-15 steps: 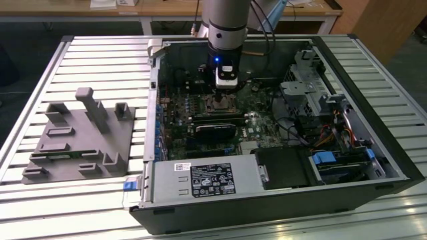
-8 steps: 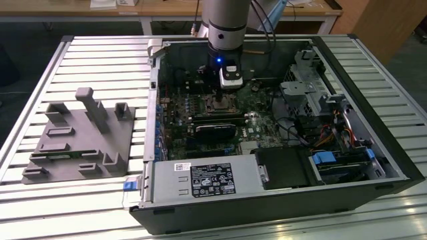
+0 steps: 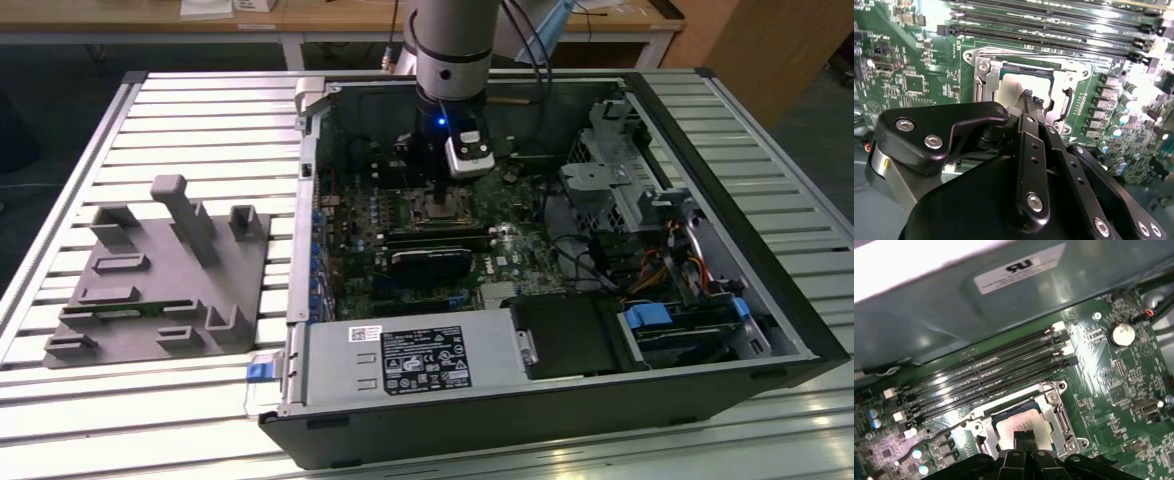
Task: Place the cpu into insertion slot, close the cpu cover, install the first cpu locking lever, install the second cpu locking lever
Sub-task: 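Close the cpu cover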
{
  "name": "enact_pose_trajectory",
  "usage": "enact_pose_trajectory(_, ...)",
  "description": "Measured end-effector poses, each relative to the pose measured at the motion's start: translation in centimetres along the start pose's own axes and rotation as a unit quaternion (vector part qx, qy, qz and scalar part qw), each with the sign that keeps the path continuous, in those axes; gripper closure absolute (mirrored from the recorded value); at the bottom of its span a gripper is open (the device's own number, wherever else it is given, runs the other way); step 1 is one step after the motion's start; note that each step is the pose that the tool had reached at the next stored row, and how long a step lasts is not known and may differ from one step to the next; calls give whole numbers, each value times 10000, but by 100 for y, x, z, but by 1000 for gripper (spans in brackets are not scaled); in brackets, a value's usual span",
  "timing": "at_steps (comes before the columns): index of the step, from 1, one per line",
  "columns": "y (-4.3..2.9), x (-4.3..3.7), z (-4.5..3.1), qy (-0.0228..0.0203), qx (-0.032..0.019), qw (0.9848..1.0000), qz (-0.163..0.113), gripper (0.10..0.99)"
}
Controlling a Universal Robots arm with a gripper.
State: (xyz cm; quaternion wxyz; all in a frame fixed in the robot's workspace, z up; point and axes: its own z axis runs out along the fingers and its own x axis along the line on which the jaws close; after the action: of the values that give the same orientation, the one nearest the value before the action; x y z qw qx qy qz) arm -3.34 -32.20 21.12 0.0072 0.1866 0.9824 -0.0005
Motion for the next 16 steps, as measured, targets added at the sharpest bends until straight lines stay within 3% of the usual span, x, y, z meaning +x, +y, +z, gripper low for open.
enact_pose_trajectory(8, 0, 0, 6, -56, -43, 9984, -557, 980)
enact_pose_trajectory(16, 0, 0, 6, -96, -114, 9948, -1005, 980)
